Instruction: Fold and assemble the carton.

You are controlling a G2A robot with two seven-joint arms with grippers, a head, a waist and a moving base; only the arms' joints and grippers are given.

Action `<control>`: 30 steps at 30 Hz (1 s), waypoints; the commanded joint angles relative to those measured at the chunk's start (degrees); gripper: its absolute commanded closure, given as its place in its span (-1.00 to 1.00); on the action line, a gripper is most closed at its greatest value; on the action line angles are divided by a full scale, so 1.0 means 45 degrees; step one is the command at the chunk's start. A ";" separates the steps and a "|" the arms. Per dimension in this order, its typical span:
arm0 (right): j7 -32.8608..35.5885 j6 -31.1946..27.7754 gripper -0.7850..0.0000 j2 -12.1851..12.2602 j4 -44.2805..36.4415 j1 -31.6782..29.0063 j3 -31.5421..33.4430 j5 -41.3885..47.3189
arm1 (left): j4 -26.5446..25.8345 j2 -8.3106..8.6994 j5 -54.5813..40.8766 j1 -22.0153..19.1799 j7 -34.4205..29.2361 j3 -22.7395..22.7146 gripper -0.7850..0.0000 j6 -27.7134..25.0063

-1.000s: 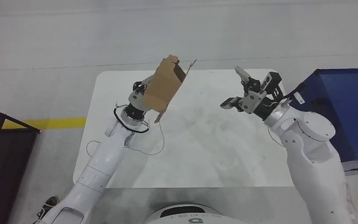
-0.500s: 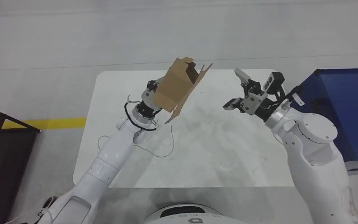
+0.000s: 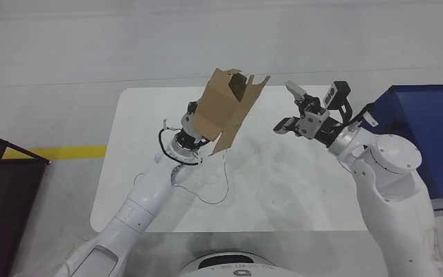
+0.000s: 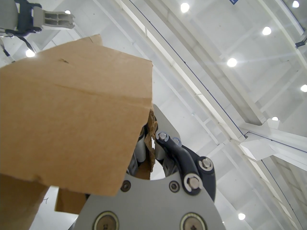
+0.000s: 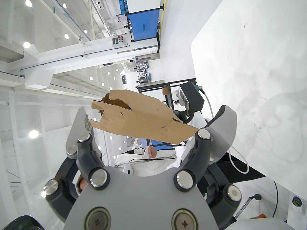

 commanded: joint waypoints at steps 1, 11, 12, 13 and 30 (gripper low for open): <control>0.0000 0.0000 -1.00 0.0000 0.0000 0.0000 0.0000 0.0000 | 0.0000 0.0000 -0.0008 0.0001 -0.0001 0.0000 1.00 0.0002; 0.0650 -0.0117 -1.00 0.0046 0.0181 0.0651 -0.0075 -0.0073 | -0.0206 -0.0019 -0.0003 0.0061 0.0071 0.0035 1.00 0.0088; 0.0922 -0.0056 -1.00 0.0078 0.0301 0.0829 -0.0071 -0.0226 | -0.0315 -0.0055 -0.0213 0.0157 0.0075 0.0100 1.00 0.0339; 0.1133 0.0019 -1.00 0.0116 0.0370 0.1010 -0.0093 -0.0517 | -0.0316 -0.0116 -0.0747 0.0243 0.0012 0.0167 1.00 0.0703; 0.4266 -0.0979 -1.00 0.0673 0.0178 0.2033 -0.0376 -0.4437 | 0.1493 -0.1165 -0.3161 -0.0481 0.0384 0.1237 1.00 0.3008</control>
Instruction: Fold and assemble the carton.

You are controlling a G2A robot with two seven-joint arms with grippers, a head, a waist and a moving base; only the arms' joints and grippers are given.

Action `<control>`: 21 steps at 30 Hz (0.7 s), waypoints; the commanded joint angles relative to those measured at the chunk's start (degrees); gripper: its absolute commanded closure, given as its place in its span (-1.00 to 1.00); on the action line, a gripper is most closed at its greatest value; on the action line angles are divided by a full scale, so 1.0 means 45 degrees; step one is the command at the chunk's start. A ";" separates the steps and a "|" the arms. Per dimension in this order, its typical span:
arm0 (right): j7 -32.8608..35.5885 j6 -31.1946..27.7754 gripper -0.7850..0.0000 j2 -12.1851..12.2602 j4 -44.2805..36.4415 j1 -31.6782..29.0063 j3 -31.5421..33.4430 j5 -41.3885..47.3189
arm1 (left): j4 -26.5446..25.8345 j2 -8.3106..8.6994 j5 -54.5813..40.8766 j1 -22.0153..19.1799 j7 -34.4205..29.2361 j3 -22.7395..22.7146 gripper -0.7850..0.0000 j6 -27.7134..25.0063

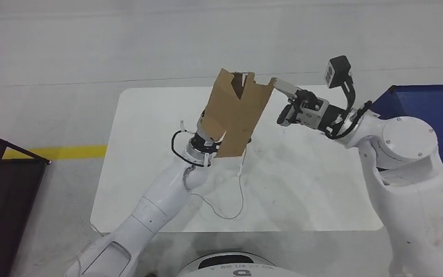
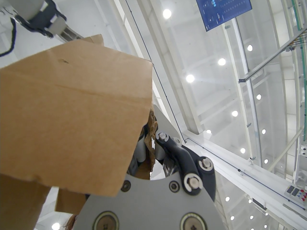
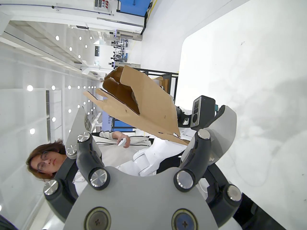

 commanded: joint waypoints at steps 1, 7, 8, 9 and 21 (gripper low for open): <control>0.0185 -0.0125 -1.00 0.0047 -0.0112 -0.0023 -0.0028 -0.0360 | 0.0076 -0.0072 0.0250 -0.0076 0.0082 0.0039 1.00 -0.0010; 0.0644 -0.0166 -1.00 0.0160 -0.0115 0.0088 -0.0199 -0.1080 | 0.0190 -0.0304 0.0780 -0.0317 0.0187 0.0117 1.00 -0.0008; 0.0696 -0.0134 -1.00 0.0177 -0.0065 0.0148 -0.0284 -0.1245 | 0.0219 -0.0337 0.0932 -0.0344 0.0177 0.0140 1.00 -0.0008; 0.0787 -0.0104 -1.00 0.0191 -0.0014 0.0213 -0.0364 -0.1347 | 0.0234 -0.0370 0.1083 -0.0365 0.0157 0.0160 1.00 -0.0024; 0.0662 0.0024 -1.00 0.0291 0.0578 0.0416 0.0128 -0.0939 | 0.0508 -0.0499 0.2927 -0.0403 -0.0349 -0.0325 1.00 -0.0223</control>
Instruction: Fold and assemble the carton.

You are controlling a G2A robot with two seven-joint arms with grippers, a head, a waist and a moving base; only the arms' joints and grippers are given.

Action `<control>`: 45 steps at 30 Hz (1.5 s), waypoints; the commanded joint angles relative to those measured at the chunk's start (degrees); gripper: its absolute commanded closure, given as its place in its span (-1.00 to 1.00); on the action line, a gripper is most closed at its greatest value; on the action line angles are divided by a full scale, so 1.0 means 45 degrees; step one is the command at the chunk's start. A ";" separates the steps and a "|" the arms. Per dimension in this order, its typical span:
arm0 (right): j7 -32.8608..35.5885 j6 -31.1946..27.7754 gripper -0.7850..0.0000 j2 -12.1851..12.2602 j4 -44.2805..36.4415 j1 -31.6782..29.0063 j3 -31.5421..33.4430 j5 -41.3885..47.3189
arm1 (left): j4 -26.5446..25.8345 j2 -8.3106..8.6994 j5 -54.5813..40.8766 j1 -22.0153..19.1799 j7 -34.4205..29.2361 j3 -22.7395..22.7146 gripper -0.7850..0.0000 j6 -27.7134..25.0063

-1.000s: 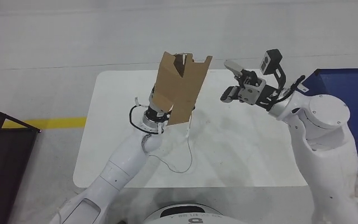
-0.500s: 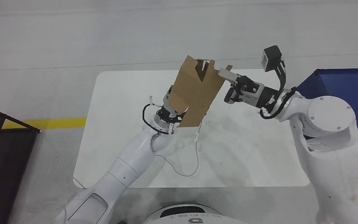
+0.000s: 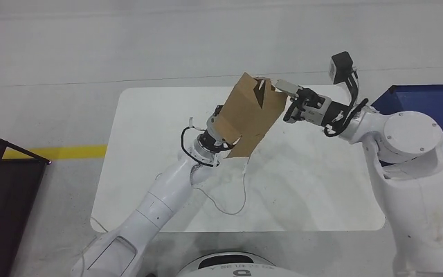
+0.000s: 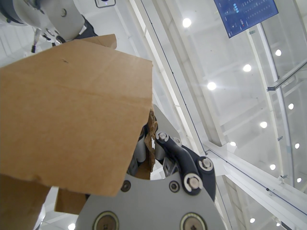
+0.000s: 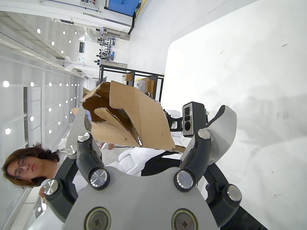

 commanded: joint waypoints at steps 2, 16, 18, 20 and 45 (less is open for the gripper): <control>-0.0038 0.0103 -1.00 0.0051 0.0065 -0.0025 0.0054 -0.0320 | -0.0007 0.0035 0.0733 -0.0012 -0.0083 -0.0203 1.00 -0.0056; 0.1626 0.0290 -1.00 0.0329 -0.0581 0.0170 -0.0504 -0.1373 | -0.0181 0.0172 0.2515 0.0070 0.0353 -0.1155 1.00 -0.0139; 0.1764 0.0325 -1.00 0.0358 -0.0683 0.0258 -0.0701 -0.1583 | -0.0238 0.0170 0.2598 0.0123 0.0394 -0.1225 1.00 -0.0118; 0.1859 0.0390 -1.00 0.0381 -0.0728 0.0389 -0.0971 -0.1840 | -0.0272 0.0168 0.2711 0.0158 0.0482 -0.1294 1.00 -0.0130; 0.0990 0.1516 -1.00 0.0076 0.0524 0.3461 -0.4378 -0.2531 | 0.0004 -0.0215 0.1922 0.0076 -0.0082 -0.1557 1.00 0.0414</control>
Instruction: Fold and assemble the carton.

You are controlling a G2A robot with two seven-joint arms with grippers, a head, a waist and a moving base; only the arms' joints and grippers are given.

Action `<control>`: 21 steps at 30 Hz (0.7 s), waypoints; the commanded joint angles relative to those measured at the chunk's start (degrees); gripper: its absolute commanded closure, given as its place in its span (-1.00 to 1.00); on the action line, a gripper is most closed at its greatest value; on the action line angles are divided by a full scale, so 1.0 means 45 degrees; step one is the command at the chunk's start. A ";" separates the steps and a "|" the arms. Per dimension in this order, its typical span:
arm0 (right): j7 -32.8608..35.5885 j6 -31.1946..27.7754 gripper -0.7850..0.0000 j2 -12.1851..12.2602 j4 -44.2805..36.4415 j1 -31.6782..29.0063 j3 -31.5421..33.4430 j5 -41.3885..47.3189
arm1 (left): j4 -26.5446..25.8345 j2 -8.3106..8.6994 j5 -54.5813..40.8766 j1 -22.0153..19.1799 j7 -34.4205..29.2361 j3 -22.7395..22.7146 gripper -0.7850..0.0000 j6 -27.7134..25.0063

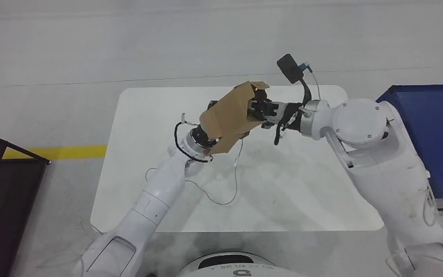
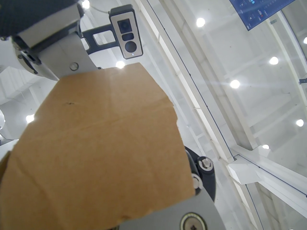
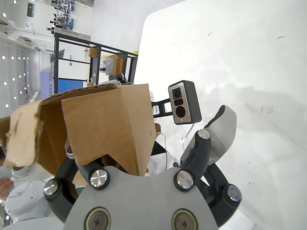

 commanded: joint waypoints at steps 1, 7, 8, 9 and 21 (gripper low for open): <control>-0.0222 -0.0007 -1.00 -0.0015 0.0048 0.0010 0.0216 0.0371 | -0.0011 -0.0049 -0.0248 -0.0047 0.0009 -0.0016 1.00 0.0110; -0.0853 -0.0167 -1.00 0.0015 0.0094 -0.0368 0.1373 0.1571 | 0.0249 -0.0188 -0.1124 -0.0017 -0.0204 -0.0106 1.00 0.0548; -0.0991 -0.0230 -1.00 0.0022 0.0102 -0.0490 0.1644 0.1841 | 0.0307 -0.0212 -0.1254 -0.0012 -0.0192 -0.0112 1.00 0.0623; -0.1161 -0.0314 -1.00 0.0025 0.0121 -0.0636 0.1925 0.2143 | 0.0363 -0.0234 -0.1359 -0.0003 -0.0177 -0.0116 1.00 0.0688; -0.1408 -0.0750 -1.00 0.0146 0.0771 -0.2351 0.3486 0.3710 | 0.0879 -0.0562 -0.2147 -0.0157 -0.0130 0.0126 1.00 0.1617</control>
